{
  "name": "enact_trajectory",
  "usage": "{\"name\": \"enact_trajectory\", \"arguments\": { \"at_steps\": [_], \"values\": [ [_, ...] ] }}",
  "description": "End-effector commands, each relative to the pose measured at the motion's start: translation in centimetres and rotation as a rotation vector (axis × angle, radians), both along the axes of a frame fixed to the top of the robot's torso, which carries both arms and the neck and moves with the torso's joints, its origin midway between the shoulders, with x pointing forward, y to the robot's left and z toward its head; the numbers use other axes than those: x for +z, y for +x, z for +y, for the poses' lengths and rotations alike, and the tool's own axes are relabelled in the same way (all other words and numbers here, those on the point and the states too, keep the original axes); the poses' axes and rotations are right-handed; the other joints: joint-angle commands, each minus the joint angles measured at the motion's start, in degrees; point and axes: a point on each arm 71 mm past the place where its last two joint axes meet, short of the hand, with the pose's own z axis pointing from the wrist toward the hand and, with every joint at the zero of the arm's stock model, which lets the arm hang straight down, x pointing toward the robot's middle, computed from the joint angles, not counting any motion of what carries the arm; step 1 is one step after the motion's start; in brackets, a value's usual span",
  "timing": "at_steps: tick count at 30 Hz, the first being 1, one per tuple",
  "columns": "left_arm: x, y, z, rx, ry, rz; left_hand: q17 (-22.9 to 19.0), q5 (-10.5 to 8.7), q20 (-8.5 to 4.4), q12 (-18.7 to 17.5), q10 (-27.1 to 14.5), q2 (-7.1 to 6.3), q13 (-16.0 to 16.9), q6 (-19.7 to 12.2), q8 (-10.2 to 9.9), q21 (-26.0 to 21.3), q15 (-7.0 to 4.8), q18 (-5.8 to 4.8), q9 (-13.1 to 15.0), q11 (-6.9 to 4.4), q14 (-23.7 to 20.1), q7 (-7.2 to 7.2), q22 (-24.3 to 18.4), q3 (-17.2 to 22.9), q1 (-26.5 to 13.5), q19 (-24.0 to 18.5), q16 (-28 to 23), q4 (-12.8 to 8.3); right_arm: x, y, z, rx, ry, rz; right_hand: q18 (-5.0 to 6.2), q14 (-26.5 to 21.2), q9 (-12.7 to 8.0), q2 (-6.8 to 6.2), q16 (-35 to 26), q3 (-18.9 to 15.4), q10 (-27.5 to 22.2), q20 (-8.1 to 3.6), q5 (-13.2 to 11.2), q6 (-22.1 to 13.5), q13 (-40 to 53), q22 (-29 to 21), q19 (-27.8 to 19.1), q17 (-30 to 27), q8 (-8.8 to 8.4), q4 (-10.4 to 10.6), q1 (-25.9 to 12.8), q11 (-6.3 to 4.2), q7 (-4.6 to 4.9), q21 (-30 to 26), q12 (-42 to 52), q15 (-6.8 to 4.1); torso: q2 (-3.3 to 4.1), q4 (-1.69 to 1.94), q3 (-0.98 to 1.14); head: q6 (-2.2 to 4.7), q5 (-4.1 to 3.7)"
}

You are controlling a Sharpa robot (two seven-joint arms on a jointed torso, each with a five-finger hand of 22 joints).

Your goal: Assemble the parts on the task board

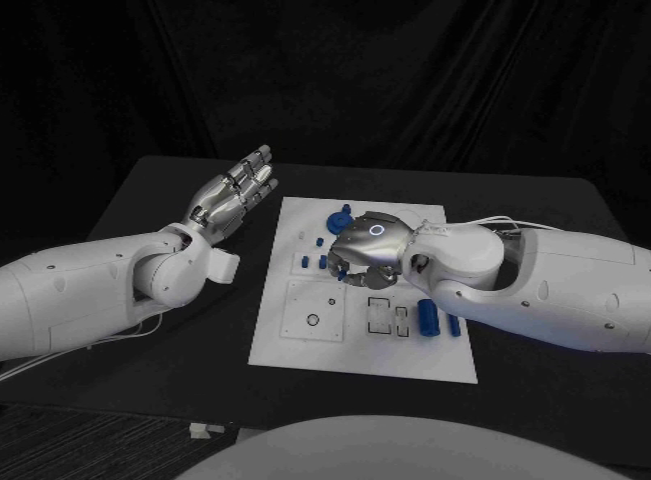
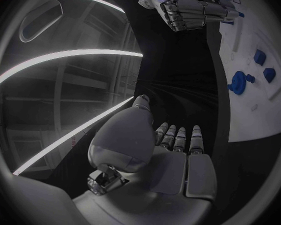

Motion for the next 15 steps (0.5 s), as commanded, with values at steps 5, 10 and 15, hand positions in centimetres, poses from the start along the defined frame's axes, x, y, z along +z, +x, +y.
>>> {"name": "enact_trajectory", "arguments": {
  "at_steps": [5,10,15],
  "values": [
    [1.15,-0.23,0.03,0.023,-0.079,-0.16,-0.06,0.2,-0.12,-0.28,-0.05,-0.28,-0.06,0.05,-0.14,-0.37,0.73,-0.37,-0.03,0.92,0.08,0.01,-0.12,-0.24,-0.4,-0.08,-0.2,-0.15,-0.7,-0.36,0.45,0.025,-0.031,-0.017,-0.07,1.21,-0.07,-0.09,0.32,-0.05,0.21,0.03,-0.07,-0.58,0.09,9.26,0.37,-0.04,-0.48,-0.27,0.37,0.08,0.08,0.33,-0.24,-0.17,0.01,-0.02,-0.01,-0.01,0.14],
    [1.04,-0.24,-0.11,0.007,-0.085,-0.146,-0.06,0.4,0.5,-0.28,-0.07,-0.19,-0.06,0.29,-0.11,-0.36,1.59,-0.64,0.0,1.44,0.08,0.95,-0.11,0.0,0.03,-0.06,-0.2,-0.24,-1.03,-0.51,0.73,0.029,-0.031,-0.011,-0.08,1.19,-0.12,-0.12,0.28,-0.05,0.17,0.05,-0.11,-0.75,0.1,9.26,0.37,-0.1,-0.67,-0.26,0.27,0.17,0.18,0.35,-0.34,-0.13,-0.01,-0.03,-0.01,-0.01,0.17],
    [0.97,-0.24,-0.27,-0.006,-0.09,-0.136,-0.06,0.51,1.06,-0.28,-0.08,-0.11,-0.07,0.45,-0.1,-0.34,2.41,-0.9,0.01,1.96,0.08,1.25,-0.09,0.19,0.36,-0.05,-0.2,-0.28,-1.31,-0.74,1.02,0.038,-0.026,-0.005,-0.08,1.18,-0.15,-0.15,0.27,-0.03,0.1,0.07,-0.17,-0.87,0.09,9.26,0.36,-0.11,-0.81,-0.27,0.22,0.23,0.21,0.33,-0.43,-0.09,-0.01,-0.04,0.0,-0.01,0.1]
  ]
}}
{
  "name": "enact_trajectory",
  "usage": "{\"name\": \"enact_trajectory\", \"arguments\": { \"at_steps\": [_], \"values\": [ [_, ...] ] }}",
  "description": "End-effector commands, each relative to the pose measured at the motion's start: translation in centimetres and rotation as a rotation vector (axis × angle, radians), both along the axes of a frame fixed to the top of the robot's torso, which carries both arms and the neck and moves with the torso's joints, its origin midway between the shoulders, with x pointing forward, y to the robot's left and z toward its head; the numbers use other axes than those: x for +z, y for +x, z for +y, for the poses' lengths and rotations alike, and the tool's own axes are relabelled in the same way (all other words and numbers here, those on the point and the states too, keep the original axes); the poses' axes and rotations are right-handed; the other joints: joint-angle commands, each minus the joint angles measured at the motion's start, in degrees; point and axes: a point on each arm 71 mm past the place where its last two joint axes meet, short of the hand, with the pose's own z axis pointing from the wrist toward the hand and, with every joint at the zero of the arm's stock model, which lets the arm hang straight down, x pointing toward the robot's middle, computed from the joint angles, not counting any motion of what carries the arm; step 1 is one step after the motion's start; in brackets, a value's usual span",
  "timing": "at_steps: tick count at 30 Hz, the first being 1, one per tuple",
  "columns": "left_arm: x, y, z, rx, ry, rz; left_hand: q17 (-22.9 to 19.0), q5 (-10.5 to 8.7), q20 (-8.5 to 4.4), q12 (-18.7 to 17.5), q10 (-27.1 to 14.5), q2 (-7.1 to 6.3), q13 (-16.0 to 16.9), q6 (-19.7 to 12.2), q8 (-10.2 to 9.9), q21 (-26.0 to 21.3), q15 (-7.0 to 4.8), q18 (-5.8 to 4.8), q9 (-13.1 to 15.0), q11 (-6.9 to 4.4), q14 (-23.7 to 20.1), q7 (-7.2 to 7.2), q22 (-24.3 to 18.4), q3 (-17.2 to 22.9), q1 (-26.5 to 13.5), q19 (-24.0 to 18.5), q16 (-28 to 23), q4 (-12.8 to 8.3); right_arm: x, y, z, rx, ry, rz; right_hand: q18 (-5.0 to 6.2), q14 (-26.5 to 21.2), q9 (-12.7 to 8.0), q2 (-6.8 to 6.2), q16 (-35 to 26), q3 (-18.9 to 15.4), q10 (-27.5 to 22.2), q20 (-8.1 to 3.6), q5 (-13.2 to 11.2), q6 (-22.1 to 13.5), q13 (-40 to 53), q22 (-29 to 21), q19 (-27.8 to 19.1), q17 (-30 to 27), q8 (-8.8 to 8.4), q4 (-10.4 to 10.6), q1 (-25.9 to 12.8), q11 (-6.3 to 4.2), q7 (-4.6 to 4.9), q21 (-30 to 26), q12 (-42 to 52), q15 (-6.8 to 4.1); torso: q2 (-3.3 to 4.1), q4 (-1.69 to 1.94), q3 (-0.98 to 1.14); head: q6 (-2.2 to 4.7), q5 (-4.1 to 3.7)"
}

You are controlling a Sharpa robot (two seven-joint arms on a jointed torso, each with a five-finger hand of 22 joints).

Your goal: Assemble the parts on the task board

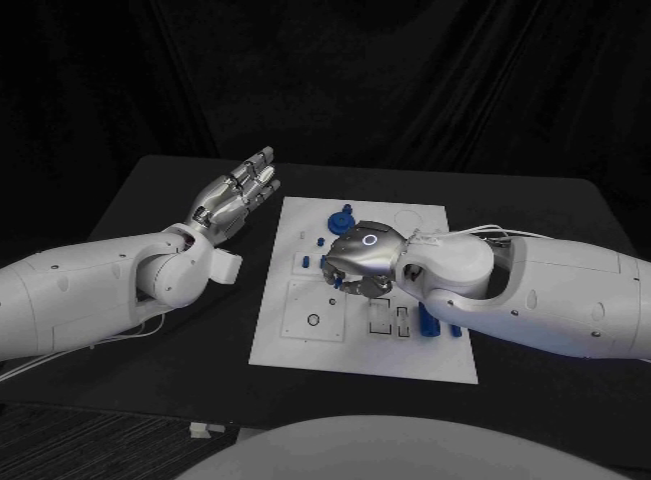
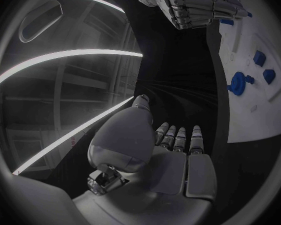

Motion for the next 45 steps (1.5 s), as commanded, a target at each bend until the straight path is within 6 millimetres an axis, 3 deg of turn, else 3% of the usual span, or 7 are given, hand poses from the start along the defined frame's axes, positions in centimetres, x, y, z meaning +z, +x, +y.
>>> {"name": "enact_trajectory", "arguments": {
  "at_steps": [1,14,27,45],
  "values": [
    [1.1,-0.2,-0.1,-0.003,-0.088,-0.136,-0.09,0.35,0.5,-0.29,0.04,0.19,-0.06,0.09,-0.09,-0.34,0.74,-0.94,0.02,0.46,-0.02,0.44,-0.01,0.22,0.71,-0.04,-0.21,-0.3,-0.3,-0.2,0.2,0.013,-0.008,-0.006,-0.07,1.18,-0.05,-0.14,0.27,-0.03,0.1,0.07,-0.17,-0.26,0.06,9.23,0.36,-0.04,-0.31,-0.28,0.23,0.22,0.01,0.33,-0.16,-0.09,0.0,-0.03,0.01,-0.01,-0.03],
    [0.9,-0.2,-0.2,-0.019,-0.092,-0.12,-0.09,0.91,1.15,-0.27,0.03,0.11,-0.06,0.61,-0.01,-0.32,1.76,-1.3,0.09,1.41,-0.02,1.35,0.04,0.54,1.47,-0.01,-0.21,-0.49,-1.1,-0.5,0.5,0.02,-0.012,0.013,-0.05,1.14,-0.07,-0.14,0.19,0.0,0.06,0.08,-0.19,-0.34,0.06,9.19,0.32,-0.16,-0.41,-0.29,0.22,0.25,0.03,0.21,-0.22,-0.07,-0.01,-0.04,0.0,-0.01,-0.14],
    [0.9,-0.2,-0.3,-0.026,-0.094,-0.115,-0.09,1.17,1.39,-0.25,0.03,0.06,-0.06,0.53,-0.04,-0.31,2.3,-1.57,0.07,2.13,-0.02,1.3,0.04,0.68,1.8,0.01,-0.21,-0.56,-1.8,-0.6,0.8,0.021,-0.016,0.025,-0.01,1.07,-0.09,-0.1,0.06,0.06,0.18,0.1,-0.19,-0.38,0.1,9.14,0.23,-0.35,-0.5,-0.36,0.27,0.26,0.06,-0.02,-0.2,-0.03,0.0,-0.05,0.01,-0.01,-0.25],
    [0.8,-0.2,-0.3,-0.034,-0.096,-0.107,-0.09,1.46,1.91,-0.29,0.02,0.06,-0.07,0.5,-0.04,-0.28,3.21,-1.96,0.06,2.28,-0.02,1.46,0.12,0.87,2.16,0.05,-0.21,-0.65,-2.3,-1.0,1.0,0.026,-0.021,0.041,0.02,0.99,-0.13,-0.08,-0.06,0.14,0.45,0.14,-0.15,-0.48,0.21,9.09,0.14,-0.49,-0.68,-0.49,0.33,0.28,0.12,-0.23,-0.12,0.02,-0.05,-0.04,-0.01,-0.01,-0.13]
  ]
}}
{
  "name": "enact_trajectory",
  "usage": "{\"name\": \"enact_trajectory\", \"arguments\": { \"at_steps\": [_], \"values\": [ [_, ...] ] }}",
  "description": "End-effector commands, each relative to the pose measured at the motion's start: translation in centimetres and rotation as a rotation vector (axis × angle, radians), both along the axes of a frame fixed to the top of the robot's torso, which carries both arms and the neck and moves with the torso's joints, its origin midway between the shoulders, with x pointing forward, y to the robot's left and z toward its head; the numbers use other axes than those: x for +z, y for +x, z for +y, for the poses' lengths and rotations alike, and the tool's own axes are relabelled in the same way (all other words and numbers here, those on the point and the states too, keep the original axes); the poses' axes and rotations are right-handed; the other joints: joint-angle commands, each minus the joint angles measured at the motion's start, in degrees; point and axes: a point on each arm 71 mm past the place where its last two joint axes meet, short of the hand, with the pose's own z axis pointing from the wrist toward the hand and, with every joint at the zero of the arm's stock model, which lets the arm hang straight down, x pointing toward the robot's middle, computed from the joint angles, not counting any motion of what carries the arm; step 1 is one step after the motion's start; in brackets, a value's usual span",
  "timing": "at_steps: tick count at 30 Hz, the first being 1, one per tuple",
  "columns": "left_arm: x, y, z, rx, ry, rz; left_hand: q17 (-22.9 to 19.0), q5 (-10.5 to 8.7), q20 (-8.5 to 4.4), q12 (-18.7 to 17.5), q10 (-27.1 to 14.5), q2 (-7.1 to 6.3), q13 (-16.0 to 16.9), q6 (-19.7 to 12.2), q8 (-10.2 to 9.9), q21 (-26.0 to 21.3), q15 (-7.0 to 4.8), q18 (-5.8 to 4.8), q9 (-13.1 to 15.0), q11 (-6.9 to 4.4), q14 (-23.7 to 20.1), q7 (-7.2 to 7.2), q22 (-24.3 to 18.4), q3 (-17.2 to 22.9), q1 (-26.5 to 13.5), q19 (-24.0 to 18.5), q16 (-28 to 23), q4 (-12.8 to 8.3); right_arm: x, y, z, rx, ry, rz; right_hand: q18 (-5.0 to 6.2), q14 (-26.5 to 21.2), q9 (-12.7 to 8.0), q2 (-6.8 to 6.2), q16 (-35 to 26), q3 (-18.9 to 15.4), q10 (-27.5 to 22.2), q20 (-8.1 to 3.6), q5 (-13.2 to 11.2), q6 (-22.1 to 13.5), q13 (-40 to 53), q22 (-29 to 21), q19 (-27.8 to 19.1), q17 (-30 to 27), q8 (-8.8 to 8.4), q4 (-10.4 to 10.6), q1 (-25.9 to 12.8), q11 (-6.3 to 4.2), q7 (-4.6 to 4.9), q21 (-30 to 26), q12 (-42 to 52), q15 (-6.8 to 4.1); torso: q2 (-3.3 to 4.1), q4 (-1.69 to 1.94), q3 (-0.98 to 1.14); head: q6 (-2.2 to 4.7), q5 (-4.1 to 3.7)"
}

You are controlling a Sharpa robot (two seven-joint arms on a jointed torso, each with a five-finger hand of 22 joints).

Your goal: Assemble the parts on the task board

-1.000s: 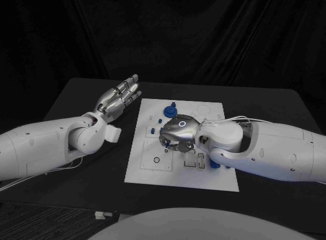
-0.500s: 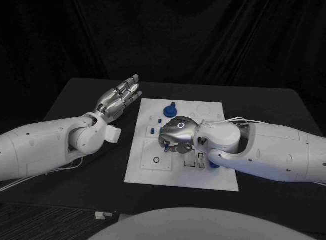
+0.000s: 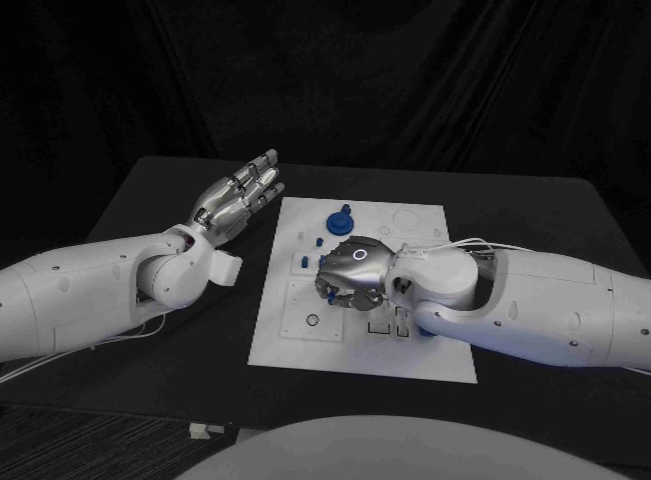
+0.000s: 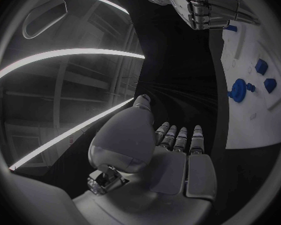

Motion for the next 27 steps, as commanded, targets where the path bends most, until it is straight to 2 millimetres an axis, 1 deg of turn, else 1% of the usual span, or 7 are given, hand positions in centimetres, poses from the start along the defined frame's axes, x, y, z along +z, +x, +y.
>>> {"name": "enact_trajectory", "arguments": {
  "at_steps": [1,27],
  "values": [
    [0.9,-0.14,-0.02,0.005,-0.075,-0.113,-0.08,0.37,0.36,-0.29,0.11,0.01,-0.06,-0.11,-0.04,-0.28,0.53,-1.03,0.06,0.34,-0.06,0.45,0.08,0.31,0.71,-0.03,-0.21,-0.09,-0.18,-0.22,0.03,0.008,-0.011,0.001,0.02,0.99,0.03,-0.05,-0.05,-0.03,0.25,0.14,-0.14,-0.46,0.09,9.1,0.15,-0.08,-0.33,-0.32,0.36,0.07,0.13,-0.22,-0.09,0.02,-0.01,0.01,-0.01,-0.01,0.09],
    [0.75,-0.11,-0.18,-0.009,-0.077,-0.099,-0.08,1.13,1.23,-0.34,0.1,0.0,-0.06,-0.14,-0.04,-0.22,1.72,-1.38,0.06,0.53,-0.06,0.55,0.23,0.69,1.49,0.05,-0.21,-0.5,-0.54,-0.09,-0.31,-0.014,-0.044,0.013,0.12,0.71,-0.06,-0.07,-0.5,0.21,0.35,0.26,0.17,-0.72,0.23,8.95,-0.13,-0.66,-0.76,-0.72,0.61,0.17,0.27,-0.84,-0.16,0.17,0.01,0.02,0.0,-0.01,-0.01]
  ]
}}
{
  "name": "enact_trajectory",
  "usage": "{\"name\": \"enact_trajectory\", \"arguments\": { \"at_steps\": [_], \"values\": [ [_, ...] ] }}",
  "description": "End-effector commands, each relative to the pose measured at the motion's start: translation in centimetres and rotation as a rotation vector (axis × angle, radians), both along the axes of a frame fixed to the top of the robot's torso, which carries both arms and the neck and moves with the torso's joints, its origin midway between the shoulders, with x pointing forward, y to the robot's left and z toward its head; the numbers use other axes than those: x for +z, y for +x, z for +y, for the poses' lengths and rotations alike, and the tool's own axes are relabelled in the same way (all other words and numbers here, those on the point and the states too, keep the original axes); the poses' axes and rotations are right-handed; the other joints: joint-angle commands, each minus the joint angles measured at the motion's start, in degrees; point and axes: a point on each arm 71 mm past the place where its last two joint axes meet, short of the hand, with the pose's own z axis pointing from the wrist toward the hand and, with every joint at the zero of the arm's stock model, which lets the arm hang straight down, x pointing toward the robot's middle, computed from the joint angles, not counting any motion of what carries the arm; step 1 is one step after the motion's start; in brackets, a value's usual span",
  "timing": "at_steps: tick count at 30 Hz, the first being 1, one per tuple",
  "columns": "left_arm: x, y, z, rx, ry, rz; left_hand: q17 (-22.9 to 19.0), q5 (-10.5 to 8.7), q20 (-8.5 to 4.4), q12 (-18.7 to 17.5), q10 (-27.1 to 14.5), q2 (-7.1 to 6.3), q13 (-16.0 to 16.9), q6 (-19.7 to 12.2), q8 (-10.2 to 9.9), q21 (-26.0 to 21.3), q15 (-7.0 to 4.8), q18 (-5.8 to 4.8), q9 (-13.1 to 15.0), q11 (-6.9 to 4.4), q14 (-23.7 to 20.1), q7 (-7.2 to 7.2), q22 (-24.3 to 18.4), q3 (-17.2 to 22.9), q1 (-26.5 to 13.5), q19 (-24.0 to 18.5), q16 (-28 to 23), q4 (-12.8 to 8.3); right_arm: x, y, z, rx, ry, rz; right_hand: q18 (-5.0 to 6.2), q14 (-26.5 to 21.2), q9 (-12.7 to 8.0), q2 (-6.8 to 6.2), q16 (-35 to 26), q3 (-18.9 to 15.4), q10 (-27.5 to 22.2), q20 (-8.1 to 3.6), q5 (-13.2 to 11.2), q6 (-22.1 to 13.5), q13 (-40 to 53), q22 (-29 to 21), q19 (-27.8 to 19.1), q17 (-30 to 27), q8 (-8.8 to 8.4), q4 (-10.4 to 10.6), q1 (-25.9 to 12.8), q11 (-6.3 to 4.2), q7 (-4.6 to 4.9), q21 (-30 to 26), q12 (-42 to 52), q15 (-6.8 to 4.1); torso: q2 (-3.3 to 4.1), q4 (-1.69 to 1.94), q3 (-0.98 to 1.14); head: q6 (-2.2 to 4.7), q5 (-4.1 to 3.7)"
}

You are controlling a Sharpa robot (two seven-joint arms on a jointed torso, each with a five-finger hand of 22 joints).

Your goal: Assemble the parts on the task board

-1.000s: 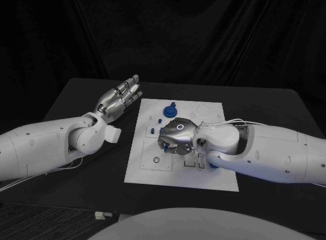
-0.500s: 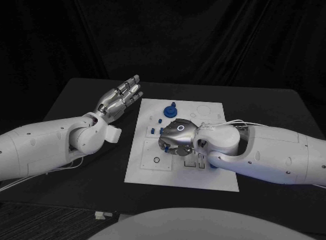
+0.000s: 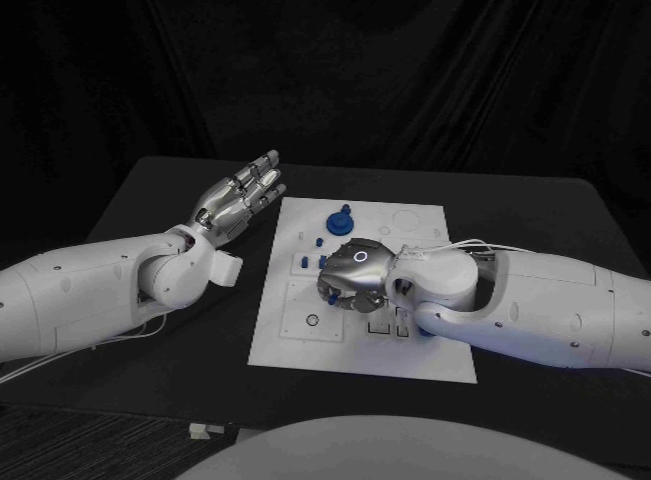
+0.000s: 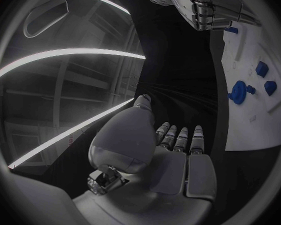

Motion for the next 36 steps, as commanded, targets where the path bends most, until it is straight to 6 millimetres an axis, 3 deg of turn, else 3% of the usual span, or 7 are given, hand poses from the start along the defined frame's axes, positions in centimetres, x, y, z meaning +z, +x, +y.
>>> {"name": "enact_trajectory", "arguments": {
  "at_steps": [1,5,10,21,24,29,36],
  "values": [
    [0.8,-0.1,0.0,0.003,-0.071,-0.101,-0.05,0.25,0.57,-0.33,-0.09,-0.03,-0.06,0.05,-0.04,-0.22,0.45,-0.5,0.06,0.37,-0.13,0.36,0.1,0.23,0.6,-0.08,-0.21,-0.04,-0.3,0.0,-0.1,-0.01,-0.025,0.002,0.12,0.71,-0.05,-0.07,-0.24,-0.11,0.35,0.26,0.33,-0.5,0.1,8.96,-0.13,-0.07,-0.39,-0.4,0.61,0.16,0.1,-0.39,-0.16,0.16,0.04,0.0,0.0,-0.01,0.0],
    [0.8,-0.1,-0.1,0.002,-0.071,-0.1,-0.05,0.33,0.71,-0.36,-0.09,-0.03,-0.06,0.12,-0.02,-0.21,0.63,-0.54,0.08,0.39,-0.13,0.42,0.11,0.31,0.75,-0.06,-0.21,-0.13,-0.4,-0.1,0.0,-0.008,-0.025,0.004,0.15,0.57,-0.19,-0.14,-0.37,-0.04,0.03,0.35,0.34,-1.01,0.16,8.92,-0.27,-0.19,-0.89,-0.49,0.45,0.33,0.23,-0.59,-0.41,0.27,0.05,-0.01,-0.01,-0.01,0.03],
    [0.8,-0.1,-0.1,0.0,-0.072,-0.098,-0.05,0.41,0.79,-0.35,-0.09,-0.03,-0.06,0.2,0.0,-0.21,0.73,-0.57,0.09,0.38,-0.13,0.52,0.12,0.37,0.86,-0.06,-0.21,-0.2,-0.6,-0.2,0.2,-0.005,-0.024,0.008,0.28,0.23,-1.0,-0.42,-0.7,0.23,-1.91,0.59,-0.14,-4.14,0.13,8.75,-0.68,-0.61,-3.07,-0.4,-0.27,0.63,0.24,-1.32,-1.38,0.49,0.06,0.01,0.0,-0.01,0.11],
    [0.7,-0.1,0.0,0.0,-0.071,-0.096,-0.05,0.67,0.96,-0.37,-0.09,-0.04,-0.06,0.35,0.02,-0.2,0.94,-0.62,0.12,0.22,-0.13,1.35,0.12,0.55,1.16,-0.04,-0.21,-0.39,-0.8,-0.1,0.0,-0.014,-0.028,0.011,0.63,-0.76,-2.51,-1.67,-1.68,0.87,-9.52,1.34,-2.21,-10.66,-0.64,8.26,-1.68,-2.0,-6.85,0.21,-2.28,1.82,-2.83,-3.41,-4.23,1.33,0.07,0.02,-0.01,-0.01,0.21],
    [0.7,-0.1,0.0,0.0,-0.07,-0.095,-0.05,0.79,0.99,-0.4,-0.09,-0.05,-0.06,0.47,0.05,-0.21,0.99,-0.63,0.13,0.18,-0.13,1.57,0.1,0.6,1.23,-0.04,-0.21,-0.45,-0.8,0.0,-0.2,-0.032,-0.023,0.003,0.89,-1.25,-3.09,-2.0,-2.16,0.53,-10.82,1.47,-3.0,-12.57,-0.57,7.95,-2.26,-2.68,-7.76,0.3,-2.83,1.88,-4.19,-4.74,-4.19,1.49,0.06,0.03,-0.01,-0.01,0.33],
    [0.7,-0.1,0.1,0.003,-0.069,-0.095,-0.05,0.79,0.99,-0.4,-0.09,-0.05,-0.06,0.47,0.05,-0.21,0.99,-0.63,0.13,0.18,-0.13,1.57,0.1,0.6,1.23,-0.04,-0.21,-0.45,-0.5,0.2,-0.9,-0.057,0.009,-0.018,1.05,-1.7,-3.79,-2.28,-2.49,-1.4,-13.48,1.7,-5.67,-14.51,-0.28,7.72,-2.68,-3.22,-8.14,0.71,-4.31,1.98,-5.41,-5.78,-3.98,1.64,0.06,0.02,0.0,-0.01,0.54],
    [0.7,-0.1,0.1,0.007,-0.068,-0.099,-0.05,0.85,1.04,-0.45,-0.1,-0.14,-0.07,0.43,0.04,-0.2,1.07,-0.66,0.13,0.17,-0.13,1.55,0.11,0.59,1.25,-0.03,-0.21,-0.48,1.6,1.3,-2.8,-0.113,0.066,-0.05,1.2,-2.15,-5.59,-1.91,-2.76,-7.4,-22.85,2.11,-8.57,-17.46,-1.2,7.5,-2.98,-3.91,-7.97,2.9,-5.47,2.47,-6.75,-7.16,-4.46,2.02,0.03,-0.01,0.01,-0.01,0.53]
  ]
}}
